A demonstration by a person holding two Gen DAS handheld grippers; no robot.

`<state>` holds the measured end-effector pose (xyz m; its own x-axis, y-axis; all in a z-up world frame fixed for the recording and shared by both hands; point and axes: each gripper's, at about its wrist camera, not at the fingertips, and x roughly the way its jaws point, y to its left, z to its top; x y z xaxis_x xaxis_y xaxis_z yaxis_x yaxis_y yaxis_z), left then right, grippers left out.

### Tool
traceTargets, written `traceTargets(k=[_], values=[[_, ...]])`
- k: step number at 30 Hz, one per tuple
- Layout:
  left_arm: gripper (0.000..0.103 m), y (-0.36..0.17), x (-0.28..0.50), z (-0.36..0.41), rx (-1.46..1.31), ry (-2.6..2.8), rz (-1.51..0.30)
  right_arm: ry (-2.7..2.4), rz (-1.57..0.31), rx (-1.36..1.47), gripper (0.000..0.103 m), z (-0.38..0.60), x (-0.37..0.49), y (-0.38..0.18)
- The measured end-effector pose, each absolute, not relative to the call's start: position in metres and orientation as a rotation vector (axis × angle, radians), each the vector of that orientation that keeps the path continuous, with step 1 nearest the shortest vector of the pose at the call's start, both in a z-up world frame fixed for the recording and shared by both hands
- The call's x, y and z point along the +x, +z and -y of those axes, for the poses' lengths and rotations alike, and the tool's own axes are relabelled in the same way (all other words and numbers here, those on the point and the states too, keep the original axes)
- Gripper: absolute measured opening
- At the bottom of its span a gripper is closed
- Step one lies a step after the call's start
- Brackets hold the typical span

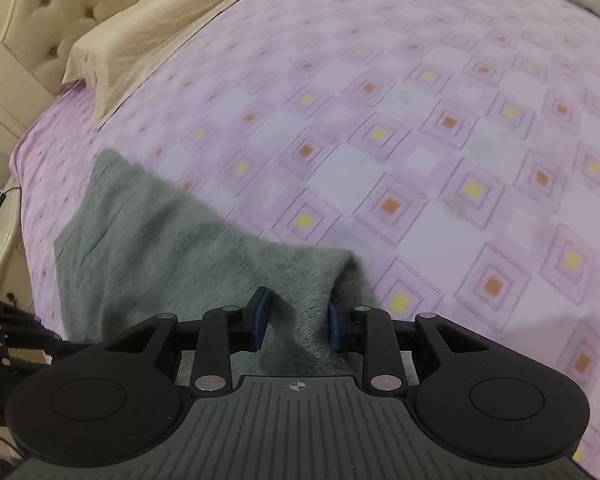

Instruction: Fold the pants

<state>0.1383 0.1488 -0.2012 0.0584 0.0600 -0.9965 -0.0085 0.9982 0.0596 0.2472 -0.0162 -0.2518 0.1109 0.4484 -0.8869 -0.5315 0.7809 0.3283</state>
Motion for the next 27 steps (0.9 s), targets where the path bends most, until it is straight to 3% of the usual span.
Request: traceTargets(k=[10,13,15,23,27], values=[[0.012,-0.201,0.136,-0.145,0.048,0.062,-1.500,0.811,-1.324,0.116,0.030,0.014,0.270,-0.265],[0.012,-0.201,0.135,-0.143,0.055,0.062,-1.494,0.736,-1.342,0.143,0.022,0.010,0.283,-0.277],[0.012,-0.201,0.134,-0.141,0.058,0.064,-1.490,0.720,-1.310,0.140,0.015,0.016,0.276,-0.278],[0.013,-0.189,0.129,-0.136,0.087,0.037,-1.491,0.399,-1.121,0.058,0.017,0.035,0.266,-0.247],[0.015,-0.143,0.133,-0.146,0.051,0.043,-1.332,0.598,-1.020,-0.109,0.017,0.008,0.240,-0.219]])
